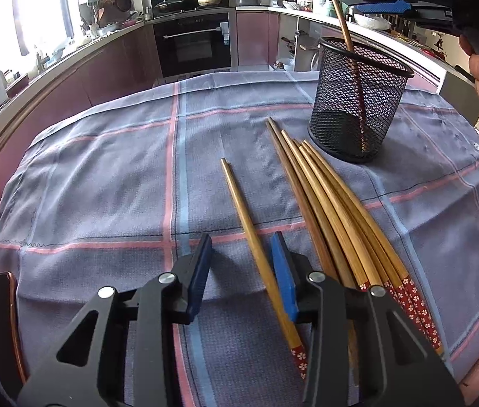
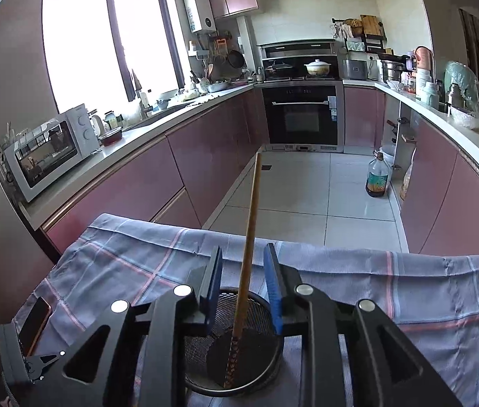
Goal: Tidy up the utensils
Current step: 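Open the right gripper to drop the chopstick in the cup while the left gripper approaches the pile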
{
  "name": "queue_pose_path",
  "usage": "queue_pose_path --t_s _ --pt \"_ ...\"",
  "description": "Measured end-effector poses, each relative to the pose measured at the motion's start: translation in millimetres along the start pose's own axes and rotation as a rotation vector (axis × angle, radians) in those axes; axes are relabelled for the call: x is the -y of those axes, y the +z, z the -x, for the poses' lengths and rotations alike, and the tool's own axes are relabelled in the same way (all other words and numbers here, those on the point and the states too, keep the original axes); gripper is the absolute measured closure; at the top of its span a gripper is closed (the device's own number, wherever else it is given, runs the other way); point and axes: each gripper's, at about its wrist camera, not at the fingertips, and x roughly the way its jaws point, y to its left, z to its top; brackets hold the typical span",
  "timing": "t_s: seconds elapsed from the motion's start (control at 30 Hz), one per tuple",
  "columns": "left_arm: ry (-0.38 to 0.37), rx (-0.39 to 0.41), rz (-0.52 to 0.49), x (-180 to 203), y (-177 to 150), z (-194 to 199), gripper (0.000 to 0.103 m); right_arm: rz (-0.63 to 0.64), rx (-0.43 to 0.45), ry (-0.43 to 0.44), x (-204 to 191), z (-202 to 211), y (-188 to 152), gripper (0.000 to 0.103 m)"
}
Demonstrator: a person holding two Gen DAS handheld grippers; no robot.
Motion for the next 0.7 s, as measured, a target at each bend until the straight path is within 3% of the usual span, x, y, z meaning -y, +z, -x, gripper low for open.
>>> queue_pose_path --t_s 0.2,0.37,0.6,0.7 --pt "-0.011 -0.013 0.001 -1.1 2.2 -0.9 0.068 -0.006 0.019 0.035 1.2 23.5 -12.7 0.074" --pt "-0.031 -0.026 0.015 -6.7 4.7 -2.7 0.077 0.006 0.007 0.092 -6.0 44.9 -33.9 0.07" --pt "-0.07 -0.049 0.022 -8.3 8.0 -4.0 0.089 0.007 -0.04 0.167 -13.1 60.5 -66.3 0.067" --pt "-0.079 -0.055 0.023 -8.7 8.2 -4.7 0.089 -0.003 -0.071 0.181 -12.2 60.9 -80.9 0.066"
